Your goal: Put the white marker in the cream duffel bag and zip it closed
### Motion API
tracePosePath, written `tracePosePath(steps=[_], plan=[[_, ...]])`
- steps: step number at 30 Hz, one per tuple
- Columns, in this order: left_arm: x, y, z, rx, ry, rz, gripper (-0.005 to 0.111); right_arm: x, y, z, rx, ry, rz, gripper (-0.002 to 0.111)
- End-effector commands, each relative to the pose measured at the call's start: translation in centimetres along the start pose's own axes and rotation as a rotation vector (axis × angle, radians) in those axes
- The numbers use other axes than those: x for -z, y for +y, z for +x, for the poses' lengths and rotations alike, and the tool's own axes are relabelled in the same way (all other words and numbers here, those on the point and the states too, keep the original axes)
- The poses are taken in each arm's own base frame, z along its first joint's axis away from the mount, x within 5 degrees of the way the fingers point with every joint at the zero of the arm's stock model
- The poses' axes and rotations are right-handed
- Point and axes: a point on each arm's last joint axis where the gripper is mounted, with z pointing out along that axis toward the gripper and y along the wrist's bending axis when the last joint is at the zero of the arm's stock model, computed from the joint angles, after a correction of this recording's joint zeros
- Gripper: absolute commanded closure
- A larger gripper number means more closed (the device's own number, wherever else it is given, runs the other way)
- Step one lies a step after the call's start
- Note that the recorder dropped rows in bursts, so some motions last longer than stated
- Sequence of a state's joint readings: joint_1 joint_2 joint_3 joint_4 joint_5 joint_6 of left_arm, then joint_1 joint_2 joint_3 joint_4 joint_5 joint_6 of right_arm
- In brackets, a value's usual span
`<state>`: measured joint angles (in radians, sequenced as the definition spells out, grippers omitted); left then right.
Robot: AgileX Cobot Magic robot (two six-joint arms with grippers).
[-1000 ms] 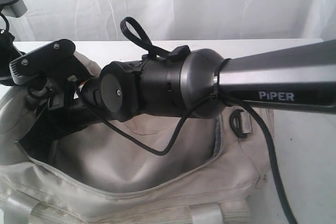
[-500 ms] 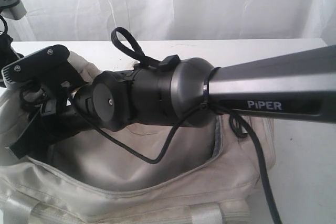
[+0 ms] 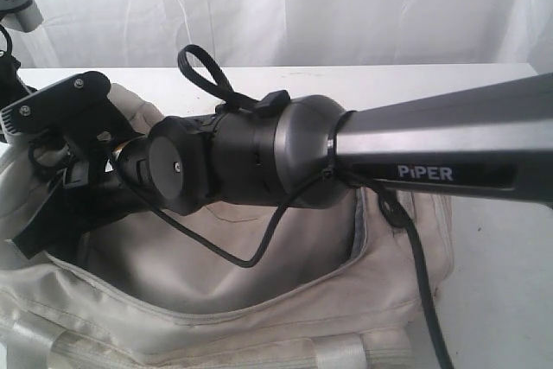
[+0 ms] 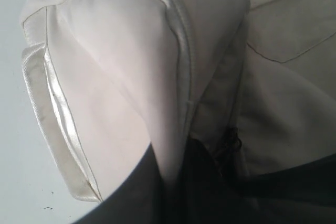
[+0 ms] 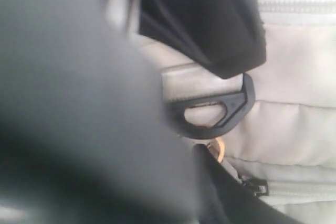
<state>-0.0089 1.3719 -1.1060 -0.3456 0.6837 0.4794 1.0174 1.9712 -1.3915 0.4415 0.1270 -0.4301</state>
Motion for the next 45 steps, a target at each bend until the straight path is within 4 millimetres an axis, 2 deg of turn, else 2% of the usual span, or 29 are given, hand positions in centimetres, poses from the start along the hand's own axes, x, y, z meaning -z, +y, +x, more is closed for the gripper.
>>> tracePosePath(steps=[1, 5, 11, 14, 23, 31, 37, 39, 42, 44, 45], plan=[[1.9, -2.4, -1.8, 0.171, -0.165, 0.185, 0.107, -1.4, 0.8, 2.8, 0.037, 0.153, -0.049, 0.085], [1.9, -2.3, -1.9, 0.173, -0.171, 0.182, 0.107, -1.5, 1.3, 2.9, 0.028, 0.157, -0.061, 0.086], [1.9, -2.3, -1.9, 0.173, -0.171, 0.182, 0.107, -1.5, 1.3, 2.9, 0.011, 0.158, -0.064, 0.104], [1.9, -2.3, -1.9, 0.173, -0.171, 0.182, 0.107, -1.5, 1.3, 2.9, 0.011, 0.158, -0.064, 0.108], [2.0, -2.4, -1.9, 0.17, -0.175, 0.181, 0.107, -1.4, 1.4, 2.9, 0.011, 0.168, -0.07, 0.108], [2.1, -2.4, -1.9, 0.153, -0.178, 0.179, 0.107, -0.2, 1.7, 2.7, 0.015, 0.218, -0.108, 0.108], [2.1, -2.4, -1.9, 0.153, -0.178, 0.179, 0.107, 0.0, 1.7, 2.6, 0.029, 0.224, -0.109, 0.108], [2.1, -2.4, -1.9, 0.153, -0.178, 0.179, 0.107, -0.1, 1.5, 2.6, 0.053, 0.219, -0.098, 0.105], [2.1, -2.4, -1.9, 0.153, -0.178, 0.179, 0.107, -0.2, 1.4, 2.5, 0.074, 0.201, -0.085, 0.083], [2.1, -2.4, -1.9, 0.153, -0.178, 0.179, 0.107, -0.2, 1.2, 2.2, 0.075, 0.171, -0.072, 0.074], [2.1, -2.4, -1.9, 0.153, -0.178, 0.179, 0.107, -0.2, 1.2, 2.0, 0.076, 0.155, -0.065, 0.074]])
